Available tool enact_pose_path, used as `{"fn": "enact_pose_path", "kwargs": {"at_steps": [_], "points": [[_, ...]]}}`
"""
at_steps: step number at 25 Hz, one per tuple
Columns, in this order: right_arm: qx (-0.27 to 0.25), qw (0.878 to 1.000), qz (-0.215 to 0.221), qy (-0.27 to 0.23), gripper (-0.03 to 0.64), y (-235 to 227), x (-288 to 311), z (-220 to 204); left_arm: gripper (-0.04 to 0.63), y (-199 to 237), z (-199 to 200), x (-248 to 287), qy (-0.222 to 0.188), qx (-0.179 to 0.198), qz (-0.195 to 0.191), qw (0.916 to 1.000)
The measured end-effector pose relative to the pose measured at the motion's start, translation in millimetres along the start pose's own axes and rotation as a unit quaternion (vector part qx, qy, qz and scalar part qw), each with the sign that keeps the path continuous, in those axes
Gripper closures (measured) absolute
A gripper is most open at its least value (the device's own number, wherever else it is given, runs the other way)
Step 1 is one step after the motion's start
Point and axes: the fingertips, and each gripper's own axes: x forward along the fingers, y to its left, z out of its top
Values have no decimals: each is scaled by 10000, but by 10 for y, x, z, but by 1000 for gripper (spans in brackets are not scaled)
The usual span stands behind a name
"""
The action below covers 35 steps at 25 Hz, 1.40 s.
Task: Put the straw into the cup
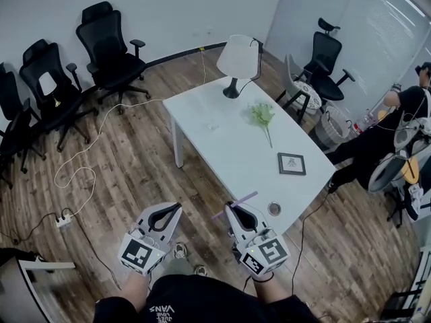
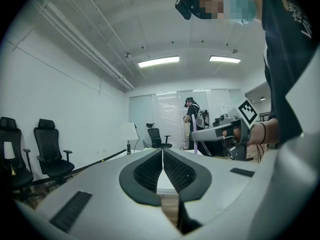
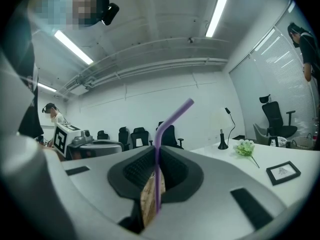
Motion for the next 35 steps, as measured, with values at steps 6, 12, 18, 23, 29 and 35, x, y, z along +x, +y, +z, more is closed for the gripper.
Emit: {"fn": "enact_pose_path", "kwargs": {"at_steps": [6, 12, 18, 23, 29, 35], "points": [[12, 9998, -208, -14, 578, -137, 246, 42, 578, 296, -7, 125, 0, -13, -107, 9999], [-67, 9995, -302, -39, 578, -154, 542, 70, 579, 567, -22, 229, -93, -4, -288, 9995], [-107, 9986, -510, -96, 578, -183, 741, 143, 579, 758, 20, 317, -181, 16, -499, 9986], [-120, 9978, -636, -147, 578, -192, 842, 174, 578, 884, -14, 368, -95, 78, -656, 9978], [-87, 9975, -684, -127, 578, -290, 932, 170, 578, 966, -1, 500, -163, 70, -710, 9973], [-93, 9981, -595, -143, 578, -509, 1076, 239, 579, 1078, -17, 714, -106, -24, -598, 9981]]}}
